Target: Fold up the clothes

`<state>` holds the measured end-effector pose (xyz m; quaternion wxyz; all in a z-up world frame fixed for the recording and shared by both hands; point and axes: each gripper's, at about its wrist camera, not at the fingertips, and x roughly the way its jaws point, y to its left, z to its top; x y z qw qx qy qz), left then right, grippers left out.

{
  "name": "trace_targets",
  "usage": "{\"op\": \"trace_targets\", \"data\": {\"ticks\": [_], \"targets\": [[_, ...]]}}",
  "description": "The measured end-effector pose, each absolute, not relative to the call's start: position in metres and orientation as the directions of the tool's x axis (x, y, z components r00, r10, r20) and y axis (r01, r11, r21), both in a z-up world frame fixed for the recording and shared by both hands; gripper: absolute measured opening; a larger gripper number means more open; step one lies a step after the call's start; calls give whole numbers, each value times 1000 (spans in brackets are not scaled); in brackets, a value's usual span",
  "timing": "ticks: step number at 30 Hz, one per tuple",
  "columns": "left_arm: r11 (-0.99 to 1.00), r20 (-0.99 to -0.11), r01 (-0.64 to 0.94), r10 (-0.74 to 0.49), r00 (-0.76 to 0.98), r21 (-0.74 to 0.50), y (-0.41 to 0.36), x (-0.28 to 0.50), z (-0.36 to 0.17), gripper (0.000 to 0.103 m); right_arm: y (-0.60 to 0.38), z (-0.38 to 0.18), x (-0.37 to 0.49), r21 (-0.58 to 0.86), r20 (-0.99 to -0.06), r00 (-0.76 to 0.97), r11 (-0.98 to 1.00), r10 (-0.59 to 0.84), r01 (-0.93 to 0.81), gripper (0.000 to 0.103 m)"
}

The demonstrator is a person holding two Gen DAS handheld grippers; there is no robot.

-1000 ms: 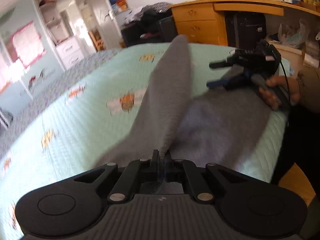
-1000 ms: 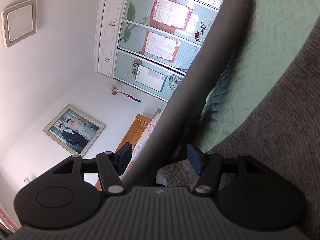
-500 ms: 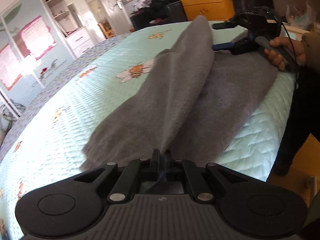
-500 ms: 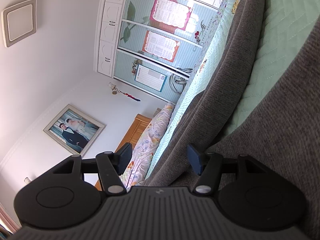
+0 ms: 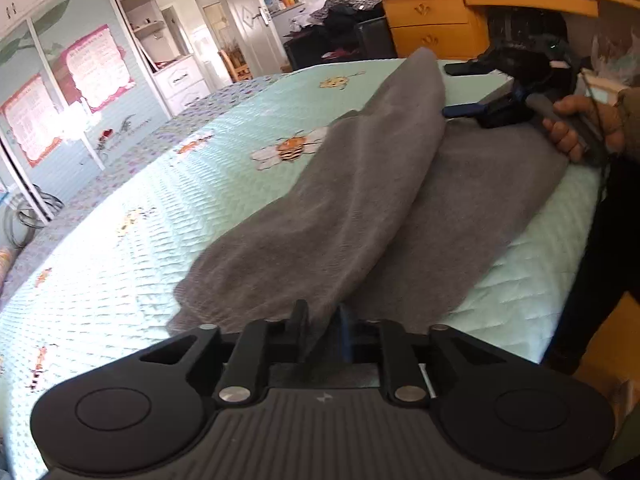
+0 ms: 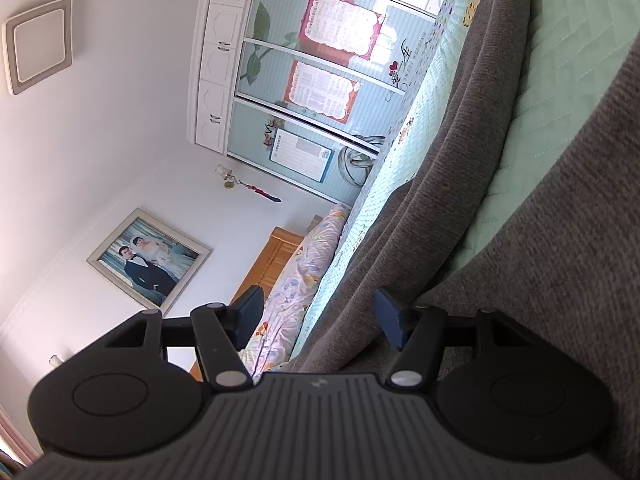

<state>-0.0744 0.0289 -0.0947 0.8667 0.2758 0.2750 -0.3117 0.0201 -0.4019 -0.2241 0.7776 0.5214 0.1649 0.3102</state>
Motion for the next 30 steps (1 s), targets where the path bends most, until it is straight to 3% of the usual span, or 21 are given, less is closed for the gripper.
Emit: {"op": "trace_targets", "data": {"ticks": [2, 8, 12, 13, 15, 16, 21, 26, 30], "targets": [[647, -649, 693, -384, 656, 317, 27, -80, -95, 34, -402, -225, 20, 914, 71, 752, 260, 655, -313, 65], [644, -633, 684, -380, 674, 341, 13, -80, -100, 47, -400, -226, 21, 914, 85, 747, 247, 659, -322, 67], [613, -635, 660, -311, 707, 434, -1, -72, -112, 48, -399, -226, 23, 914, 92, 744, 240, 662, -326, 67], [612, -634, 655, -301, 712, 444, -1, -69, -114, 47, -399, -226, 23, 914, 93, 744, 239, 662, -327, 67], [603, -633, 651, -291, 717, 461, -2, -64, -117, 34, -399, -227, 23, 915, 97, 743, 235, 663, -329, 68], [594, -638, 657, -291, 713, 463, -4, -62, -118, 4, -399, -228, 23, 915, 99, 742, 233, 663, -330, 68], [554, -610, 644, -280, 741, 527, -12, -64, -117, 3, -396, -227, 25, 915, 98, 742, 234, 663, -330, 68], [570, -550, 622, -323, 770, 536, 7, -84, -82, 3, -395, -226, 26, 914, 93, 743, 239, 662, -328, 68], [551, -583, 621, -272, 765, 558, 24, -84, -85, 3, -396, -226, 26, 913, 89, 745, 245, 661, -326, 68]]}}
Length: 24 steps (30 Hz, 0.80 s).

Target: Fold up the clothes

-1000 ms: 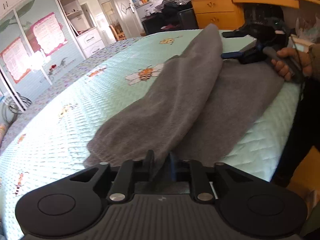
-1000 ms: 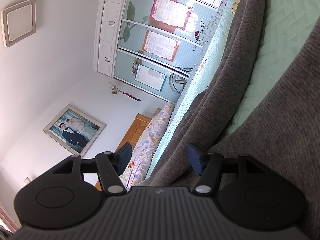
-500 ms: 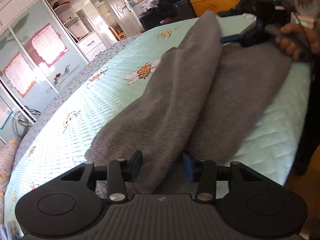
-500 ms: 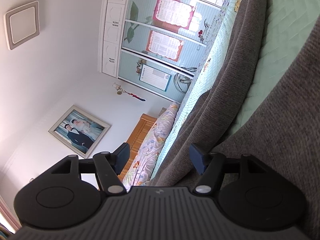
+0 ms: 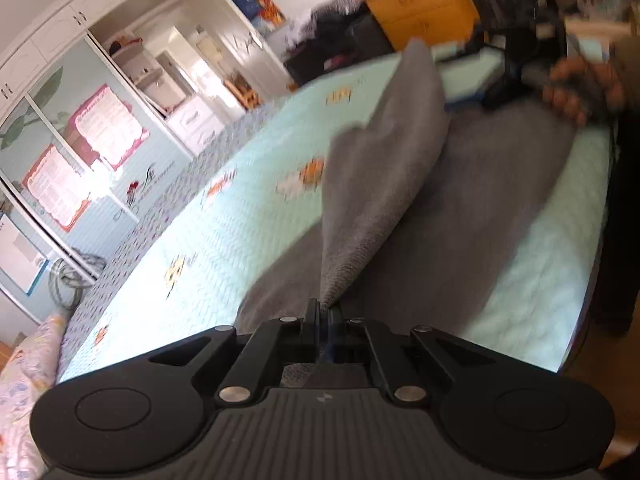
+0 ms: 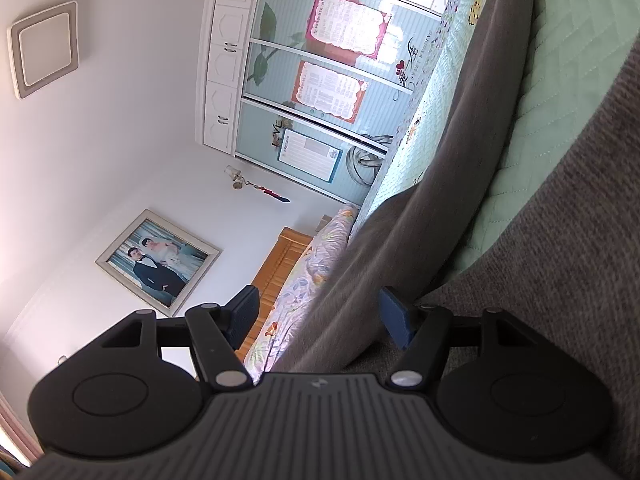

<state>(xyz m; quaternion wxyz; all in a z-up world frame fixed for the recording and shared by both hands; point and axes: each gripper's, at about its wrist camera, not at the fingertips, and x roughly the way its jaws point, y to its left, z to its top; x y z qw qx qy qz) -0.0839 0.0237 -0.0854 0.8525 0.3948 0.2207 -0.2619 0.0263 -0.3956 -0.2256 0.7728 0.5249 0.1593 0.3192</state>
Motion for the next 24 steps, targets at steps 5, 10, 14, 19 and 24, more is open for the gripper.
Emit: {"op": "trace_targets", "data": {"ticks": [5, 10, 14, 19, 24], "targets": [[513, -643, 651, -227, 731, 559, 27, -79, -121, 3, -398, -227, 24, 912, 87, 745, 249, 661, -327, 68], [492, -662, 656, -196, 724, 572, 24, -70, -140, 3, -399, -228, 25, 915, 96, 739, 233, 666, -329, 71], [516, -680, 669, -207, 703, 534, 27, -65, -133, 5, -409, -224, 23, 952, 101, 739, 150, 666, -266, 78], [618, -659, 630, -229, 717, 470, 42, -69, -119, 27, -456, -188, 7, 950, 49, 849, 238, 527, -202, 89], [761, -530, 514, -268, 804, 395, 55, -86, -98, 39, -530, -157, 23, 890, -167, 939, 455, 299, 13, 91]]}}
